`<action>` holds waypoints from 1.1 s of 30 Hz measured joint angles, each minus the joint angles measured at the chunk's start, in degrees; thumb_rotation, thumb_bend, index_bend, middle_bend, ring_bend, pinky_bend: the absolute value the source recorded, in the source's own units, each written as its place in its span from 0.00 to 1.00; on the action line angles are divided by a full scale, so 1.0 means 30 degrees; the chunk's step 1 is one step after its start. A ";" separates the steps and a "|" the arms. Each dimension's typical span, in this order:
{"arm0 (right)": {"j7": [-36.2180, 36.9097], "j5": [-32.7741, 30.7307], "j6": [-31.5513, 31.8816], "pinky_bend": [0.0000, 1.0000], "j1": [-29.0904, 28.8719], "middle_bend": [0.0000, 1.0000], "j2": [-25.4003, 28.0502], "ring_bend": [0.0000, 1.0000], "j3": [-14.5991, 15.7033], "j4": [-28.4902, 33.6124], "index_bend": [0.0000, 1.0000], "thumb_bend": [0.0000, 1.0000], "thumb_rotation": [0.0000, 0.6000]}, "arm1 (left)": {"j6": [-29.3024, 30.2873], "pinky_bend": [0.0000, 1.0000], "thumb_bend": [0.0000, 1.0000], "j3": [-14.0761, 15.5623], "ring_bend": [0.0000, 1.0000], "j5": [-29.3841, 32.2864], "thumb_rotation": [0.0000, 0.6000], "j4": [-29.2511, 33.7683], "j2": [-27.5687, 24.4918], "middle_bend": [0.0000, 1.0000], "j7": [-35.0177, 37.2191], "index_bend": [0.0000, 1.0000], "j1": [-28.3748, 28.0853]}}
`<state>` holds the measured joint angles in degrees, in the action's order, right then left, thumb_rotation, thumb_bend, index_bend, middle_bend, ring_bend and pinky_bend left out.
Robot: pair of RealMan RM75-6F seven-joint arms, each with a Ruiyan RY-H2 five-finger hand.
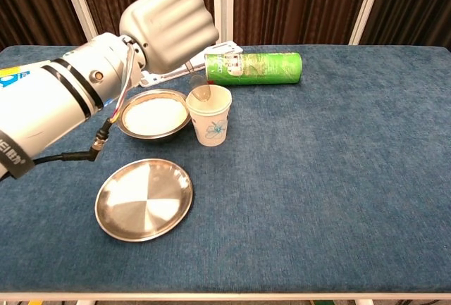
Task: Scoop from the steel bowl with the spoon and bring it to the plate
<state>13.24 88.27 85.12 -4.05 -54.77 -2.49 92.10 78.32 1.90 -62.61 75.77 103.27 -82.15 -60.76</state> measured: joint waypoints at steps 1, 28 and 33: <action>-0.0009 0.0008 0.0011 0.01 0.0002 0.22 0.0000 0.00 -0.0005 0.0005 0.09 0.22 1.00 | -0.0034 1.00 0.43 -0.0031 0.91 -0.0181 1.00 -0.0122 0.0051 0.94 -0.0159 0.64 0.0131; -0.0101 0.0073 0.0222 0.01 0.0100 0.22 0.0115 0.00 -0.0114 0.0170 0.09 0.22 1.00 | -0.0996 1.00 0.44 -0.3494 0.91 0.1710 1.00 0.6413 -0.4427 0.94 1.2250 0.64 0.5350; -0.0198 0.0233 0.0075 0.01 -0.0060 0.22 0.0041 0.00 -0.0131 0.0267 0.09 0.22 1.00 | -0.0904 1.00 0.44 -0.1388 0.91 0.0219 1.00 0.7986 -0.5955 0.94 1.4183 0.64 0.7370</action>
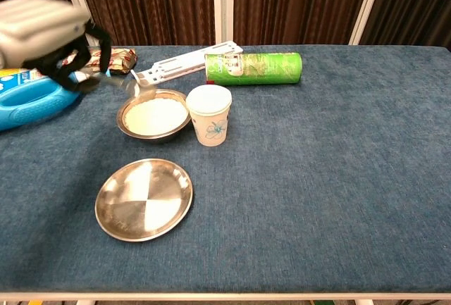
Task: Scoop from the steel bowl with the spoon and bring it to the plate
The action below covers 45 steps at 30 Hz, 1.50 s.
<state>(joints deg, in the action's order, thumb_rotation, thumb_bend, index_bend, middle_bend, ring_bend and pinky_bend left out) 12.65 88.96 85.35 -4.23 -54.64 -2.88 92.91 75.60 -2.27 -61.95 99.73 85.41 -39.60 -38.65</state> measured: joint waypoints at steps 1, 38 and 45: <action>-0.0032 0.0030 -0.0007 0.01 -0.0014 0.22 -0.0011 0.00 0.0005 0.0018 0.09 0.22 1.00 | 0.0015 1.00 0.44 0.0650 0.91 -0.0546 1.00 0.0183 -0.0089 0.94 0.0106 0.64 0.0327; -0.0509 -0.0639 -0.0452 0.00 0.0358 0.10 0.0272 0.00 0.0324 0.0242 0.09 0.24 1.00 | 0.1319 0.42 0.19 0.0629 0.28 -0.0780 1.00 0.1134 -0.0638 0.46 0.2385 0.30 0.4139; -0.0609 -0.0725 -0.0796 0.00 0.0390 0.06 -0.0481 0.00 0.0525 -0.0168 0.04 0.24 1.00 | 0.3074 0.17 0.14 0.0644 0.11 -0.2461 1.00 -0.2142 -0.3011 0.21 0.7866 0.28 0.6639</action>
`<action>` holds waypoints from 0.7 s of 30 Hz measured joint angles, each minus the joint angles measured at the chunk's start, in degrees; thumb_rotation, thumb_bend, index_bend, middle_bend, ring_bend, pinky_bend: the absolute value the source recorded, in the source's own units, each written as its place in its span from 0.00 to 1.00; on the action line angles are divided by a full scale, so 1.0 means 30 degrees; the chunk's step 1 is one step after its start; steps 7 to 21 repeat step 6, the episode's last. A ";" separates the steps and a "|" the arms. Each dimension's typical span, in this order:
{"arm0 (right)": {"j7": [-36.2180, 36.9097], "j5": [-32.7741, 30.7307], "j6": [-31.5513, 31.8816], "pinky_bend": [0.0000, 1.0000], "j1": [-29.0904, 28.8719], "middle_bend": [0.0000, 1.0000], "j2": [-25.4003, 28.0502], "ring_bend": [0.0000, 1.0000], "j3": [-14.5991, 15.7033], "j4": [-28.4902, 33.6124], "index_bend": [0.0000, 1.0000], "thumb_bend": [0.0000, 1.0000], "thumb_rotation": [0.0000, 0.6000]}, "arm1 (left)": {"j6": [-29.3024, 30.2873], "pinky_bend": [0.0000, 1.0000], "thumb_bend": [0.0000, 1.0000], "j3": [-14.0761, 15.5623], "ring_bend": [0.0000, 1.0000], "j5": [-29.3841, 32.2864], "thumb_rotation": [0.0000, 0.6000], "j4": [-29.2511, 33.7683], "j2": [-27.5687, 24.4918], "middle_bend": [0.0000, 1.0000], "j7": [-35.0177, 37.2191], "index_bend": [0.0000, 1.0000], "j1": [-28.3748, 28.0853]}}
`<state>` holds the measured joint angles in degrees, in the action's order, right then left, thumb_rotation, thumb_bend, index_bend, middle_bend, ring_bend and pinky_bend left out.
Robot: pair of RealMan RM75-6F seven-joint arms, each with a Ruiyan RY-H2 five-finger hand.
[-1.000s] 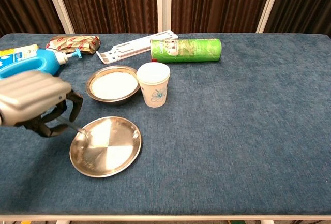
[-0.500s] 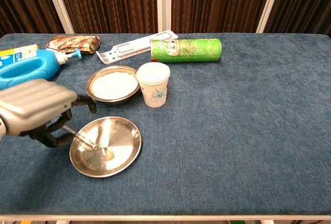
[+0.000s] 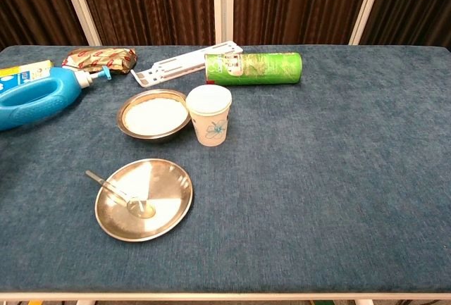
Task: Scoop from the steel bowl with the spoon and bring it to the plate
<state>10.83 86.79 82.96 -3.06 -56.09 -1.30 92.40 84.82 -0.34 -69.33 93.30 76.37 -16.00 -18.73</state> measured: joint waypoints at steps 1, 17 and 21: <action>0.0064 0.0003 -0.0031 0.00 -0.0005 0.07 -0.0120 0.00 0.0013 -0.0070 0.04 0.24 1.00 | 0.0271 0.17 0.14 0.0135 0.11 -0.0237 1.00 -0.0455 -0.0369 0.21 0.0672 0.28 0.0556; 0.0211 0.0309 0.0267 0.00 0.0007 0.10 -0.0593 0.00 -0.0008 -0.0298 0.04 0.24 1.00 | 0.1450 0.15 0.14 0.0695 0.11 -0.0877 1.00 -0.0870 -0.1507 0.21 0.1960 0.28 0.2492; 0.0211 0.0309 0.0267 0.00 0.0007 0.10 -0.0593 0.00 -0.0008 -0.0298 0.04 0.24 1.00 | 0.1450 0.15 0.14 0.0695 0.11 -0.0877 1.00 -0.0870 -0.1507 0.21 0.1960 0.28 0.2492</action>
